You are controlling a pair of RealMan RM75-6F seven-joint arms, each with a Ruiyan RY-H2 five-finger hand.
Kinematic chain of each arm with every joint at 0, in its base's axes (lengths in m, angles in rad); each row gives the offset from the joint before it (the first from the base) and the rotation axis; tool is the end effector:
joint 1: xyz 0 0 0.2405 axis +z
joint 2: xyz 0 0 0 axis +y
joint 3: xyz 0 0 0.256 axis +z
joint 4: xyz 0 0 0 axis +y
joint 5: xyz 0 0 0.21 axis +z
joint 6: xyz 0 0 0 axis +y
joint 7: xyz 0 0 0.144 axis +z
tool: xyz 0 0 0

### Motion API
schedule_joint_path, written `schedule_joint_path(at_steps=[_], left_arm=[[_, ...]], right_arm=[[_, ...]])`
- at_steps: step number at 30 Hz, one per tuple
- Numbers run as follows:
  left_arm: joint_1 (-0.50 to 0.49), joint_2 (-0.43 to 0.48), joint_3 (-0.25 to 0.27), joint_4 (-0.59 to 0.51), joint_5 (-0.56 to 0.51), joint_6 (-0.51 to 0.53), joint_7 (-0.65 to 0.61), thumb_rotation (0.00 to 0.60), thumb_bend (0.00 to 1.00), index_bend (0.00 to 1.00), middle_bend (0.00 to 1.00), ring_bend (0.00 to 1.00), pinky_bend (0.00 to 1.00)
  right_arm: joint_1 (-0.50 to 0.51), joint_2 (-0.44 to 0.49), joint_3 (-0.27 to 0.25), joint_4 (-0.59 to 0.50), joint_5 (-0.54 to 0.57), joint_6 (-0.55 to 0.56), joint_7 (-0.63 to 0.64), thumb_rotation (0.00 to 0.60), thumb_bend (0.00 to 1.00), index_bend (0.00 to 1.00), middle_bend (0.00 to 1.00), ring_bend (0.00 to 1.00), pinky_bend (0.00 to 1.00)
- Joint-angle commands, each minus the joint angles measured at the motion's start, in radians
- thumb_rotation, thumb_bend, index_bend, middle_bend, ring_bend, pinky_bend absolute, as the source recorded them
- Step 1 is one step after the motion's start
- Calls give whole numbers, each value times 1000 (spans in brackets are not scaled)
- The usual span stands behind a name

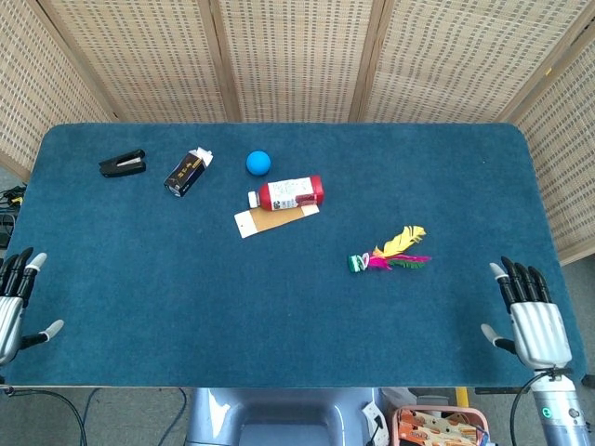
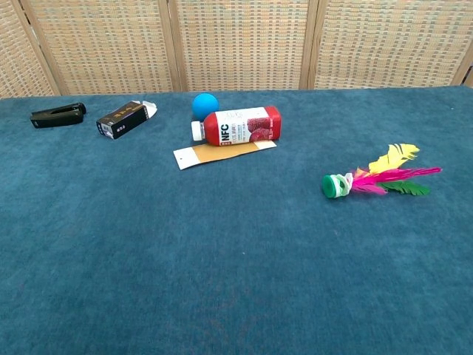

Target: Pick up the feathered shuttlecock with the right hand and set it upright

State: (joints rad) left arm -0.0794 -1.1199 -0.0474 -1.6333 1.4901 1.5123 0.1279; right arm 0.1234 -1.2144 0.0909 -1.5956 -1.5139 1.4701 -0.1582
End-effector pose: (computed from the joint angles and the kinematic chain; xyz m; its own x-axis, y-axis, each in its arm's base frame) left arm -0.3076 0.1784 0.1606 0.4893 -0.0181 0.8719 0.8721 0.0064 -0.4893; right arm -0.2934 -0.2005 0.1333 0.4639 0.0393 0.8850 -0.8832 -0.0570 0.4655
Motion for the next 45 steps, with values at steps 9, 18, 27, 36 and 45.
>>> schedule_joint_path(at_steps=[9, 18, 27, 36, 45], left_arm=[[-6, -8, -1, 3, -3, -10, 13, 600, 120, 0, 0, 0, 0], [-11, -8, -2, 4, -12, -24, 13, 600, 119, 0, 0, 0, 0], [-16, -13, -2, 6, -22, -37, 25, 600, 119, 0, 0, 0, 0], [-19, -18, 0, 5, -24, -43, 38, 600, 119, 0, 0, 0, 0], [-25, -22, 0, 9, -33, -57, 40, 600, 120, 0, 0, 0, 0]], right_arm=[[147, -152, 90, 65, 58, -119, -67, 600, 172, 321, 23, 0, 86], [211, -237, 110, 142, 149, -227, -91, 600, 200, 368, 57, 0, 105], [270, -322, 140, 287, 233, -309, -52, 600, 228, 380, 67, 0, 119], [314, -385, 142, 389, 255, -351, -27, 600, 279, 380, 67, 0, 124], [340, -419, 144, 445, 265, -366, -14, 600, 301, 391, 108, 0, 139]])
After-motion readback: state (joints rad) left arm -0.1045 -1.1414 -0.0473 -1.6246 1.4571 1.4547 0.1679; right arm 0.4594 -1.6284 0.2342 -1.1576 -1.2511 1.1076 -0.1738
